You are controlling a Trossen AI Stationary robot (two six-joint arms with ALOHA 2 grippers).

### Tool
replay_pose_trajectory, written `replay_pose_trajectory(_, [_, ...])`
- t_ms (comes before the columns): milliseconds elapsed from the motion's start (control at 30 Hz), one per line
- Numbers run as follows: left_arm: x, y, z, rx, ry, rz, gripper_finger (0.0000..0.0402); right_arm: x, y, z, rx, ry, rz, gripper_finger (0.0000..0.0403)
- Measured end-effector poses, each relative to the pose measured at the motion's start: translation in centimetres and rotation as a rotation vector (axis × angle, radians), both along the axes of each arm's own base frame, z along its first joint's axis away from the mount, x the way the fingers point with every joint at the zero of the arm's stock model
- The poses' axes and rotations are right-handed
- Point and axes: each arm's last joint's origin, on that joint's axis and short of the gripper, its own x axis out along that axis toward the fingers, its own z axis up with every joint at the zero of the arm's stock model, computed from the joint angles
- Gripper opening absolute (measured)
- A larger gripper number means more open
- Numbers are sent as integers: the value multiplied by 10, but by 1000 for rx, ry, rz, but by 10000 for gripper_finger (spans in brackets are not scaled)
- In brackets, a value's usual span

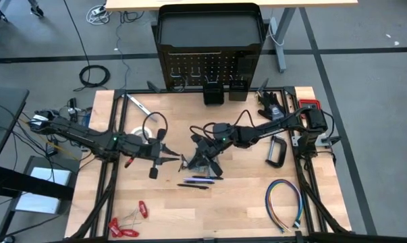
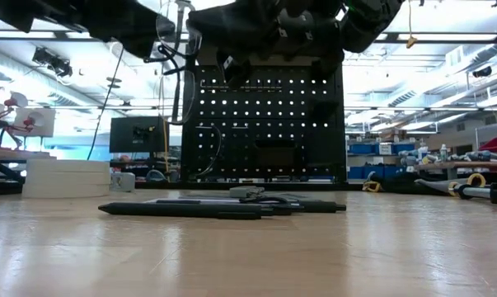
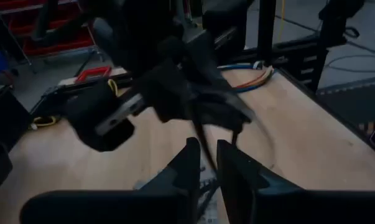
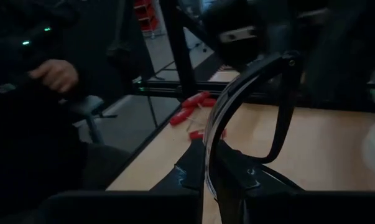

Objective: Hang tools onto peg board
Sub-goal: Hang the black safety glasses on the peg board

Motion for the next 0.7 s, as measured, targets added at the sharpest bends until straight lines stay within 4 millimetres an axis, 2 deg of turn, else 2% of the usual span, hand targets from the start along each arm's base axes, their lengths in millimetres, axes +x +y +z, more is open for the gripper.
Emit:
replay_pose_trajectory(367, [22,-5,-22,-2,55,12,60,0,0,-1,-10,4,-5,31])
replay_pose_trajectory(700, [27,3,-22,222,5,291,60,0,2,-2,-11,11,0,31])
